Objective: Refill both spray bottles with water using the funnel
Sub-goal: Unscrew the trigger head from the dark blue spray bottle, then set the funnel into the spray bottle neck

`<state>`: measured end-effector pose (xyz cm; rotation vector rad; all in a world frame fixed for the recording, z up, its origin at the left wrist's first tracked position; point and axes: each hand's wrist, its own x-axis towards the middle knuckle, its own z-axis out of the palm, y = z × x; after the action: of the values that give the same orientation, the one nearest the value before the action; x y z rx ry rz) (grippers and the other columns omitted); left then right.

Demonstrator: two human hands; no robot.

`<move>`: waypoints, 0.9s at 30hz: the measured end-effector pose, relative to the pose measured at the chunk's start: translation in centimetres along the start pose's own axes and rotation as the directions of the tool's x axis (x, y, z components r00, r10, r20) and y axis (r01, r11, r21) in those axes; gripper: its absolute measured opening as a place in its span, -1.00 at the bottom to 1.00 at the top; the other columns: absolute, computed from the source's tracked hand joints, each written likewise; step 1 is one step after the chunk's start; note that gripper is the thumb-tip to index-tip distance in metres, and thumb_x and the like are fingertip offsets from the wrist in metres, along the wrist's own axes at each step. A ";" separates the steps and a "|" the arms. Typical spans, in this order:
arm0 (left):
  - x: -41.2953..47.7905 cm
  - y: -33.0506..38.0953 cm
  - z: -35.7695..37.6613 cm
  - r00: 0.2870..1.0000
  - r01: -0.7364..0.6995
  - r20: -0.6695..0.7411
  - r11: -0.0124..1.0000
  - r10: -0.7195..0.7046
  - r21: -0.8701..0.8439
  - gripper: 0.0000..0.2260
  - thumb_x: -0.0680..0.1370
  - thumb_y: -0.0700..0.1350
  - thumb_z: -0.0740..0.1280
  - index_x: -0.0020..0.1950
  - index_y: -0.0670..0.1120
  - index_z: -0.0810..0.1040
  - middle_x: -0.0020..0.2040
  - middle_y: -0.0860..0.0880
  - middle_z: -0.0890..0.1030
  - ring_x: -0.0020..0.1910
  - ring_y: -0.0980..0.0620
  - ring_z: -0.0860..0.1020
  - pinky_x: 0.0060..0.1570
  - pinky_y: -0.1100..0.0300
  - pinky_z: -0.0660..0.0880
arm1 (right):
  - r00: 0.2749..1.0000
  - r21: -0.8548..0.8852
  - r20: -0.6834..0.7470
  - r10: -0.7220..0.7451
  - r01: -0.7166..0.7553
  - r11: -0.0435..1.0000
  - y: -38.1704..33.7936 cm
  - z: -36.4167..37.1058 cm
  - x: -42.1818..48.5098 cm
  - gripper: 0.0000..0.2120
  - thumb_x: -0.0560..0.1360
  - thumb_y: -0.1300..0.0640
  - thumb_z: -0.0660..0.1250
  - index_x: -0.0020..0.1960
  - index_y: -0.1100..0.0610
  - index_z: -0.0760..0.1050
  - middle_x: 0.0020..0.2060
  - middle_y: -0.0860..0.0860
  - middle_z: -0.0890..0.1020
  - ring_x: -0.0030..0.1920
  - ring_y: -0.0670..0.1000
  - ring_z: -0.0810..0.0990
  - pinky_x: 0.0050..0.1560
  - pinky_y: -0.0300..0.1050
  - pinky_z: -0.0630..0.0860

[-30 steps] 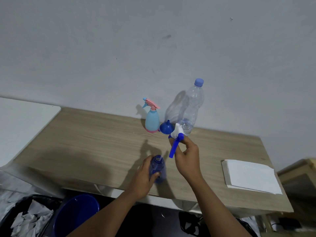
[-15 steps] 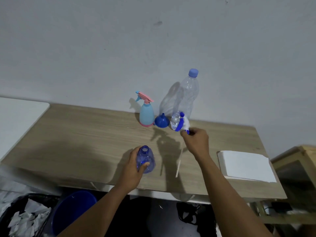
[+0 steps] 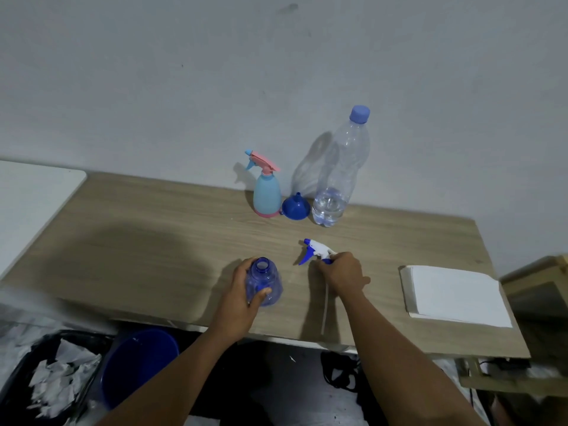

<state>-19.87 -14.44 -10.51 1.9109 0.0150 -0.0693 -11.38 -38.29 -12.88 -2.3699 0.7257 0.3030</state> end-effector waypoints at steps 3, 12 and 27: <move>0.0 0.1 0.0 1.000 -0.004 0.005 1.000 0.004 -0.012 -0.47 0.54 -0.19 0.42 0.43 0.03 0.29 0.32 0.18 0.45 0.29 0.34 0.43 0.18 0.52 0.36 | 0.999 -0.049 -0.030 0.017 -0.018 0.999 -0.8 -0.6 -1.2 -0.64 0.35 -0.28 0.37 0.00 -0.06 0.61 -0.09 -0.01 0.65 0.06 0.11 0.57 0.23 0.13 0.34; 1.8 -0.5 -1.4 1.000 -0.005 -0.004 1.000 0.005 -0.030 -0.48 0.53 -0.14 0.44 0.40 0.14 0.30 0.33 0.18 0.47 0.29 0.28 0.46 0.21 0.47 0.37 | 0.974 0.087 -0.216 -0.068 0.088 0.992 -2.0 -2.8 -2.4 -0.57 0.38 -0.27 0.40 0.10 0.00 0.59 -0.02 -0.05 0.64 0.10 0.04 0.57 0.25 0.13 0.32; 4.0 -2.4 -2.3 0.998 -0.017 -0.060 1.000 0.018 0.019 -0.46 0.52 0.08 0.40 0.39 0.40 0.22 0.40 0.23 0.40 0.37 0.30 0.38 0.26 0.48 0.31 | 0.907 0.343 -0.156 -0.391 0.421 0.840 -14.0 4.4 6.5 -0.33 0.50 0.25 0.39 0.51 0.25 0.16 0.37 0.14 0.41 0.40 0.13 0.38 0.35 -0.17 0.29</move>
<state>-15.93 -11.61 -12.23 1.9311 0.0382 0.0001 1.77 -29.16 -11.68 -2.1080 0.2624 -0.1083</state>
